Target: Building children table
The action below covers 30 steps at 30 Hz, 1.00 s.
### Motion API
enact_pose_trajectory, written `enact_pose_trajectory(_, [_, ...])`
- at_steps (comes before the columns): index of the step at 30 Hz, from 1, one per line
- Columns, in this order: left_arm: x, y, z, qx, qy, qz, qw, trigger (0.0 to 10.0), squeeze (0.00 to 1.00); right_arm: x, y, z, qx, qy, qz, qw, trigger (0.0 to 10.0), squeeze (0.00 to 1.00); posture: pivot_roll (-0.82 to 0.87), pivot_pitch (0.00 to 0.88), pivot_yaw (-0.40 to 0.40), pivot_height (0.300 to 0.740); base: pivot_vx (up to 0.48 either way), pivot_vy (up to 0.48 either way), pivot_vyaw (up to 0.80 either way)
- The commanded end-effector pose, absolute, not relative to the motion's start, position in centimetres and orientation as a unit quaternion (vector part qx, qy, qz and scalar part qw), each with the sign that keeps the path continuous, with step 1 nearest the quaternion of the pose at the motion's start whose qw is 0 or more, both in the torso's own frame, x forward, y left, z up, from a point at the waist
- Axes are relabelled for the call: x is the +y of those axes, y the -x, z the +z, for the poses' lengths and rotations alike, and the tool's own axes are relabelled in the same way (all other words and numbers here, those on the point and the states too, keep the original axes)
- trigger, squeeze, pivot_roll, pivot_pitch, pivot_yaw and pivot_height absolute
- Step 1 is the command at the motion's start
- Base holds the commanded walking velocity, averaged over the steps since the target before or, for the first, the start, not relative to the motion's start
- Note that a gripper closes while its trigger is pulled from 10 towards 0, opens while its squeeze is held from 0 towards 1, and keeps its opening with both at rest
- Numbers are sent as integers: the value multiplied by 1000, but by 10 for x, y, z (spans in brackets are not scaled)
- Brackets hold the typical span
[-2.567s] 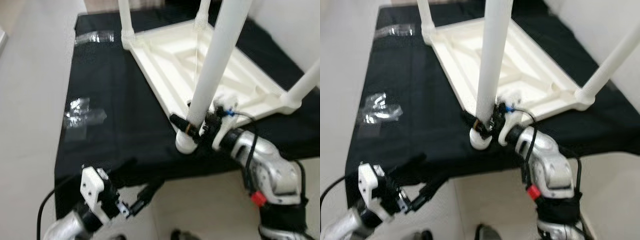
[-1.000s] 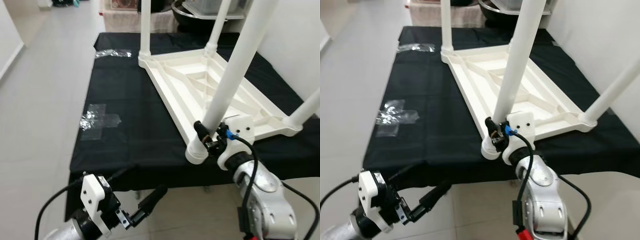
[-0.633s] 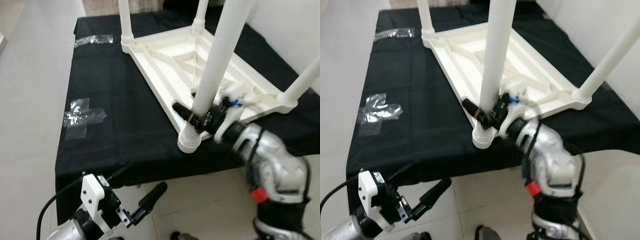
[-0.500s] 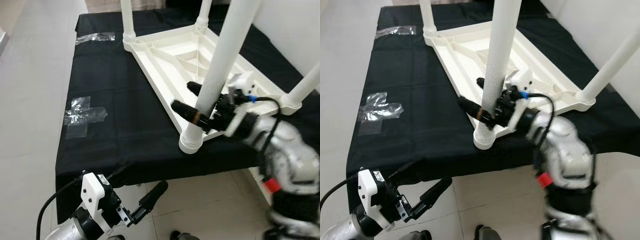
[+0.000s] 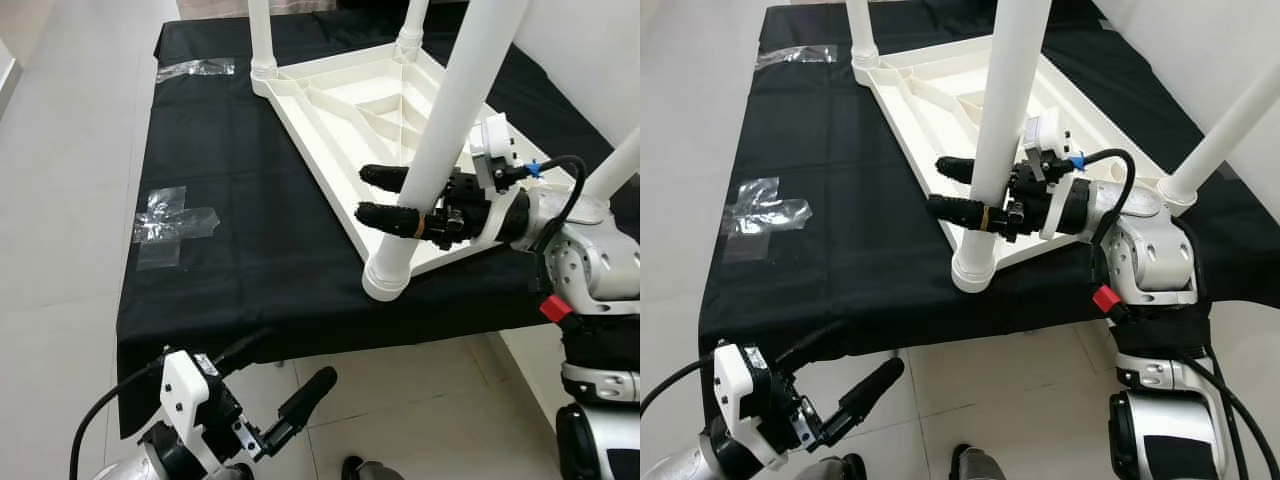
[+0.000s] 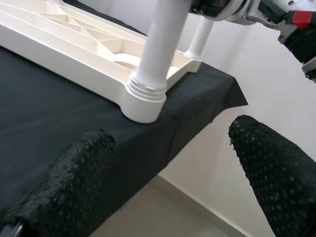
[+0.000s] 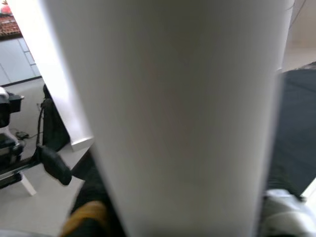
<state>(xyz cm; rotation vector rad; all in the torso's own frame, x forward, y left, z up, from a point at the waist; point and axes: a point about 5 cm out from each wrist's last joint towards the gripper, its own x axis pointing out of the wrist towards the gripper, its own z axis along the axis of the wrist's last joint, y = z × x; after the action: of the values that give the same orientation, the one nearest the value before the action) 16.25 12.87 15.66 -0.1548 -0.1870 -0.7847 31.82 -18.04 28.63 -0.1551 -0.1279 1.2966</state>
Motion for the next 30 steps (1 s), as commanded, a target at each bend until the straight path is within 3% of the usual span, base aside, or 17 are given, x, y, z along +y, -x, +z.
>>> enact_pose_trajectory(1, [128, -159, 157, -84, 75, -386, 916, 10000, 0, -180, -315, 283, -54, 66, 630, 772, 0, 0, 59, 275, -40, 740, 0, 0, 0])
enact_pose_trajectory(7, [129, -159, 156, -82, 75, -386, 916, 10000, 0, -192, -303, 267, -41, 21, 602, 797, 0, 0, 43, 266, -40, 740, 0, 0, 0])
enact_pose_trajectory(8, [130, -159, 155, -81, 75, -387, 915, 10000, 0, -187, -298, 246, -23, -17, 547, 837, 0, 0, 34, 265, -51, 740, 0, 0, 0])
enact_pose_trajectory(9, [132, -159, 154, -79, 75, -388, 915, 10000, 0, -182, -307, 207, 54, -4, 346, 937, 0, 0, 41, 256, -47, 740, 0, 0, 0])
enact_pose_trajectory(10, [132, -159, 154, -79, 75, -388, 915, 10000, 0, -182, -307, 207, 54, -4, 346, 937, 0, 0, 41, 256, -47, 740, 0, 0, 0])
enact_pose_trajectory(11, [133, -161, 154, -78, 75, -389, 915, 10000, 0, -159, -281, 167, 133, -22, 235, 963, 0, 0, 15, 264, -40, 740, 0, 0, 0])
enact_pose_trajectory(12, [135, -163, 153, -75, 71, -393, 914, 10000, 0, -141, -258, 155, 165, -12, 157, 974, 0, 0, 30, 258, -19, 740, 0, 0, 0])
enact_pose_trajectory(14, [136, -165, 152, -74, 68, -395, 913, 10000, 0, -130, -243, 154, 175, -10, 127, 976, 0, 0, 17, 255, -14, 740, 0, 0, 0])
enact_pose_trajectory(18, [137, -168, 151, -73, 73, -395, 913, 10000, 0, -127, -245, 158, 167, -4, 142, 976, 0, 0, -10, 232, -25, 740, 0, 0, 0])
enact_pose_trajectory(19, [136, -169, 150, -74, 77, -397, 912, 10000, 0, -138, -261, 164, 154, 11, 155, 976, 0, 0, -8, 221, -28, 740, 0, 0, 0])
enact_pose_trajectory(20, [136, -170, 150, -75, 77, -395, 912, 10000, 0, -142, -269, 169, 144, 20, 163, 976, 3294, 0, -7, 223, -30, 740, 0, 0, 0])
enact_pose_trajectory(21, [136, -170, 150, -75, 77, -395, 912, 10000, 0, -142, -269, 169, 144, 20, 163, 976, 3294, 0, -7, 223, -30, 740, 0, 0, 0])
enact_pose_trajectory(22, [136, -171, 150, -77, 77, -391, 914, 10000, 0, -144, -274, 172, 140, 28, 166, 976, 10000, 0, -7, 223, -30, 740, 0, 0, 0])
enact_pose_trajectory(25, [137, -171, 149, -79, 77, -383, 917, 10000, 0, -144, -283, 181, 115, 22, 189, 975, 10000, 0, -6, 223, -33, 740, 0, 0, 0])
enact_pose_trajectory(26, [137, -171, 150, -80, 78, -380, 918, 10000, 0, -146, -290, 188, 88, 21, 202, 975, 10000, 1000, 0, 224, -36, 740, 0, 0, 0])
enact_pose_trajectory(30, [137, -171, 150, -81, 78, -379, 918, 10000, 0, -138, -300, 220, 5, -30, 264, 964, 10000, 1000, 4, 226, -32, 740, 0, 0, 0])
